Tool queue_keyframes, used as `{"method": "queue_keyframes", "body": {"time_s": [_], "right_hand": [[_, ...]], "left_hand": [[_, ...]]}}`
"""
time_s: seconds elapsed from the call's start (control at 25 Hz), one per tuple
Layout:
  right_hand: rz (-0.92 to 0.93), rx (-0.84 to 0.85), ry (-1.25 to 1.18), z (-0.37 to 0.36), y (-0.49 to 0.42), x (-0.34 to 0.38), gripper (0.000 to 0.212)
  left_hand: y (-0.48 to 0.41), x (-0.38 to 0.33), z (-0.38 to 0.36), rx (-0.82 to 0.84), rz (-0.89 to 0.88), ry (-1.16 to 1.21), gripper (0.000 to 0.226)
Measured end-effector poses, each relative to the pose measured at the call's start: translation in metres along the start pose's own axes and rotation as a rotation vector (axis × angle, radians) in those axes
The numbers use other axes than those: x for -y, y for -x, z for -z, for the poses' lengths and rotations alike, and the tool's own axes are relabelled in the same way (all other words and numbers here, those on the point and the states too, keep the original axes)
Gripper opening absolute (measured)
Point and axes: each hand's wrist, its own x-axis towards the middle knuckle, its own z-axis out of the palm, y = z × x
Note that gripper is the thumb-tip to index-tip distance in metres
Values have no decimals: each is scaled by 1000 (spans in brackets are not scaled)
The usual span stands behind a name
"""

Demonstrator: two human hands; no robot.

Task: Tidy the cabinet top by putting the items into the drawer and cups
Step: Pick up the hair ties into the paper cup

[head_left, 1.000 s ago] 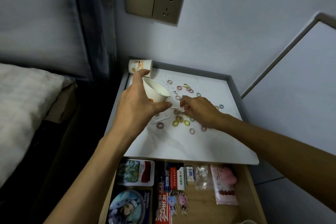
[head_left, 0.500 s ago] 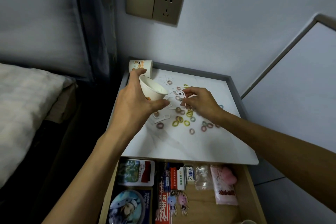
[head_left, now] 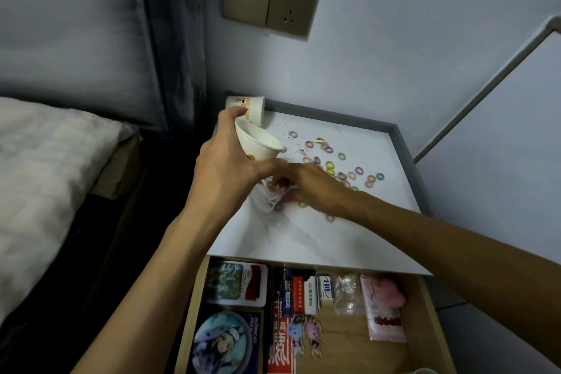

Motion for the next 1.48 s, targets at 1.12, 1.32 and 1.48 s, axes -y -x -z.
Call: {"method": "queue_keyframes", "body": {"time_s": [1.12,1.32,1.48], "right_hand": [[-189,75,222,1,-1,4,8],[-164,100,270,2,-3,2,7],[-125,100,316,6,2,2,11]], "left_hand": [[1,3,5,13,-7,-11,90],[2,3,5,19,-6,-12,90],[1,3,6,17,-4,-4,89]]}}
